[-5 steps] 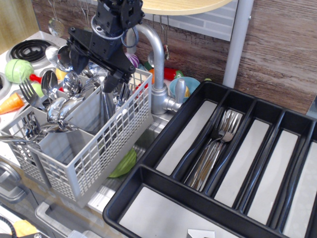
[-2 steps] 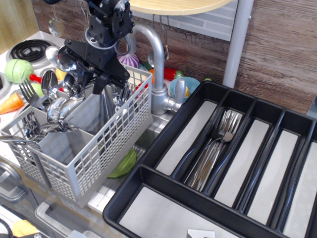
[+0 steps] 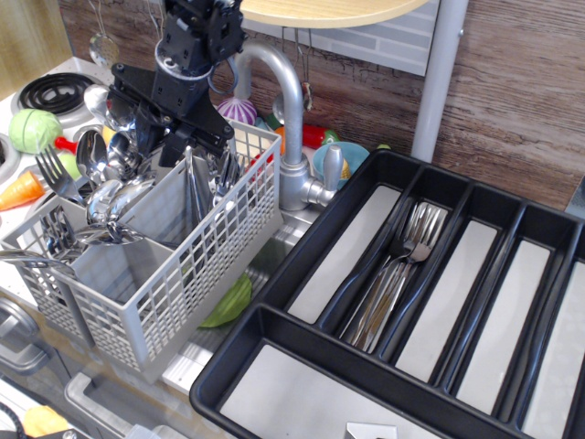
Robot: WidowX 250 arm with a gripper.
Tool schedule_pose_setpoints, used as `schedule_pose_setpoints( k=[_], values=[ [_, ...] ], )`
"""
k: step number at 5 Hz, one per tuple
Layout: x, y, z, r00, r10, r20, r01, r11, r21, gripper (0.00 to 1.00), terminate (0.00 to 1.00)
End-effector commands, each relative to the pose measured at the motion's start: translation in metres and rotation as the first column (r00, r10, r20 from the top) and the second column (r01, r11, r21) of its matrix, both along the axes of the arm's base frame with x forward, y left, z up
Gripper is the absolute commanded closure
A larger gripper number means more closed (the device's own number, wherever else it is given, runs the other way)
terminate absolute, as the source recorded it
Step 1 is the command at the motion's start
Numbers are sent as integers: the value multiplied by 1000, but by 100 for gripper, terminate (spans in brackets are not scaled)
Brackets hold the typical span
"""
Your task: Put fork from basket to tray
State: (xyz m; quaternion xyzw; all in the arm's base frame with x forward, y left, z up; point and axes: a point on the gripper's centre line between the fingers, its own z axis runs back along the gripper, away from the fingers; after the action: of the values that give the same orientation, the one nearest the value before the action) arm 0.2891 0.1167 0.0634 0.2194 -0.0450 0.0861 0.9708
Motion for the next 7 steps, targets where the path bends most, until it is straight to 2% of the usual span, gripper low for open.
schedule_pose_setpoints(
  k=[1, 2, 3, 4, 5, 7],
  values=[
    [2, -26, 60, 997, 24, 67, -30, 996, 87, 100, 0],
    [-5, -45, 100, 996, 66, 61, -72, 991, 110, 100, 0],
    [-9, -62, 125, 994, 91, 53, -94, 994, 59, 100, 0],
    [-5, -80, 140, 991, 136, 18, -134, 989, -63, 100, 0],
    [-2, -85, 133, 990, 140, -14, -140, 977, -160, 100, 0],
    [11, -104, 96, 986, 147, -84, -164, 951, -262, 100, 0]
  ],
)
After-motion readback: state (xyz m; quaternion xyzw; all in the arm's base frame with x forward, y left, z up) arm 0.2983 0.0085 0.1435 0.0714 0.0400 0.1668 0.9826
